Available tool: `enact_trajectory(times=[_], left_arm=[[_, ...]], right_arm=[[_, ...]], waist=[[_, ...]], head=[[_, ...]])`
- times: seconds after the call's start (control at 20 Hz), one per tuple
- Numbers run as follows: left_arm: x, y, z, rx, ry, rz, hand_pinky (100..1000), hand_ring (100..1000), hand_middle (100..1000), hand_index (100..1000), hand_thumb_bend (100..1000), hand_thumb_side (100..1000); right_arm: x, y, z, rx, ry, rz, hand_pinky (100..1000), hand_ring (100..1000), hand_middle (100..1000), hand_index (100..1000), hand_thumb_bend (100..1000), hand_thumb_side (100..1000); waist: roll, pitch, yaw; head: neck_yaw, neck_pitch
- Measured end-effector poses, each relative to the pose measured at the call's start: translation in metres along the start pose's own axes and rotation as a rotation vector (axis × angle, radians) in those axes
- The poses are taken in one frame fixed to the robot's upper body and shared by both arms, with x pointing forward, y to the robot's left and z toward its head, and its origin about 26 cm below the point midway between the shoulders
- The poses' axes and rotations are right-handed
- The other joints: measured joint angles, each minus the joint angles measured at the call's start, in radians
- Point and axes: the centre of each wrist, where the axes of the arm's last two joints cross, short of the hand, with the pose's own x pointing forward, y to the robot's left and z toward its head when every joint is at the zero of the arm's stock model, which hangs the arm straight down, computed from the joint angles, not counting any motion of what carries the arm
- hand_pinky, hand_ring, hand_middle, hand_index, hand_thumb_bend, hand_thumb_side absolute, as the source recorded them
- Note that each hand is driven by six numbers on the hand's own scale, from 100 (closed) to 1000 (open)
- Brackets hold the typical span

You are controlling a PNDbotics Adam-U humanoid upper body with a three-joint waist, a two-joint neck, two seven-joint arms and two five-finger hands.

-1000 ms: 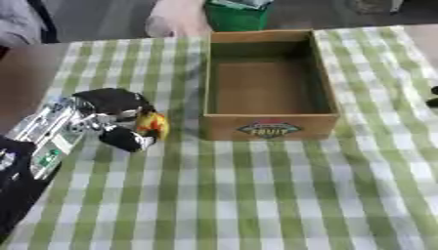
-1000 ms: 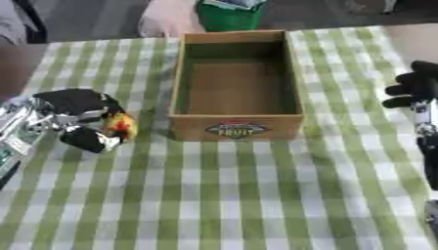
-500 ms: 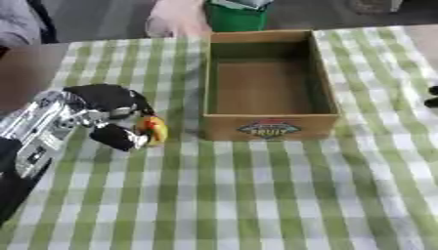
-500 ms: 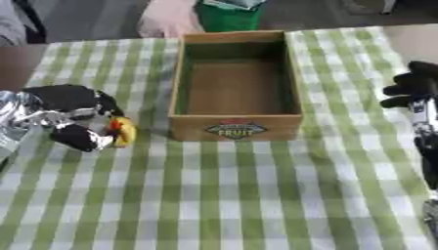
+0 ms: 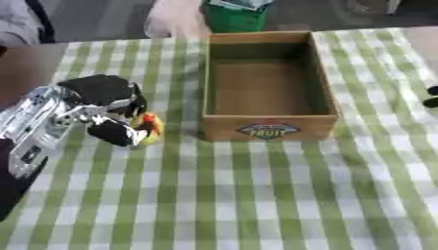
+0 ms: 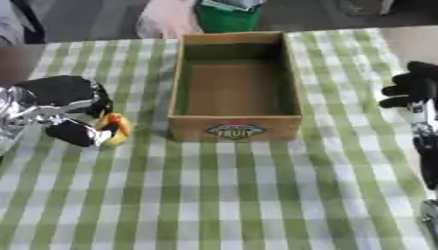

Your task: Pick up objects on the table and place them in the box.

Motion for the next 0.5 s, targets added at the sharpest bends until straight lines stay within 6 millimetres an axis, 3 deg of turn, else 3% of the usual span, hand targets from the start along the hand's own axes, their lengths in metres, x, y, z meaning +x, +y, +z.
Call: enact_trajectory(times=[0.15,0.5], left_arm=[[-0.0004,-0.0002,0.0,0.032,0.009,-0.004,204,411,314,435,100,493],[-0.0007,0.0016,0.0011,0.111,0.025,-0.013,204,411,314,435,100,493]], right_arm=[[0.0,0.0,0.0,0.0,0.0,0.0,564,626,614,773,100,550],[0.0,0.0,0.0001,-0.001,0.0,0.0,564,626,614,773,100,550]], waist=[[-0.002,0.001,0.0],[-0.002,0.001,0.0]], head=[[0.0,-0.001],[0.0,-0.004]])
